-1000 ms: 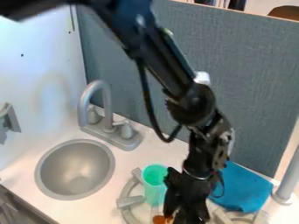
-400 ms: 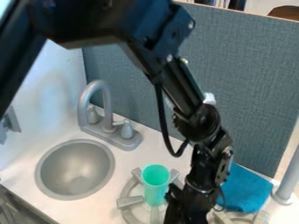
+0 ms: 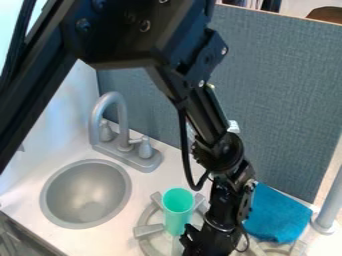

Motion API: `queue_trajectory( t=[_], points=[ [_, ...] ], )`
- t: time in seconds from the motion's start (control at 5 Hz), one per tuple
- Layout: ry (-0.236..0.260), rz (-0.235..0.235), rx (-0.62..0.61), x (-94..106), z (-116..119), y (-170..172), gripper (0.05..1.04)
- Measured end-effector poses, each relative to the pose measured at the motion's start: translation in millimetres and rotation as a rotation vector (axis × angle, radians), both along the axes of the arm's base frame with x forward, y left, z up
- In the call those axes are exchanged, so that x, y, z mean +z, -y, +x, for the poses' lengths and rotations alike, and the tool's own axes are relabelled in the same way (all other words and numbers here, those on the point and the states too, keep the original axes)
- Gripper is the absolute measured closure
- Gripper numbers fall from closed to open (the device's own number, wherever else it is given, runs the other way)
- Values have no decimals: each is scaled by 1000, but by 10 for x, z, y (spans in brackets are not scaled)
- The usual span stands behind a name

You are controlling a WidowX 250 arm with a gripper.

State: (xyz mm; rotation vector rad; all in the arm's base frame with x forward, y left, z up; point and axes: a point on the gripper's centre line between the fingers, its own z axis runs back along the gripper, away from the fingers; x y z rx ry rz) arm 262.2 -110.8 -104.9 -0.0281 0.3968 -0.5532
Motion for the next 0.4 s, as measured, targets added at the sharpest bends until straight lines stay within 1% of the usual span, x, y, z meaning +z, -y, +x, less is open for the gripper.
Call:
queue_trajectory(
  t=[0.2, 0.4],
  points=[
    [31, 6, 6, -30, -21, -42, 302],
    [167, -71, -15, 398, -62, -55, 87]
  ],
)
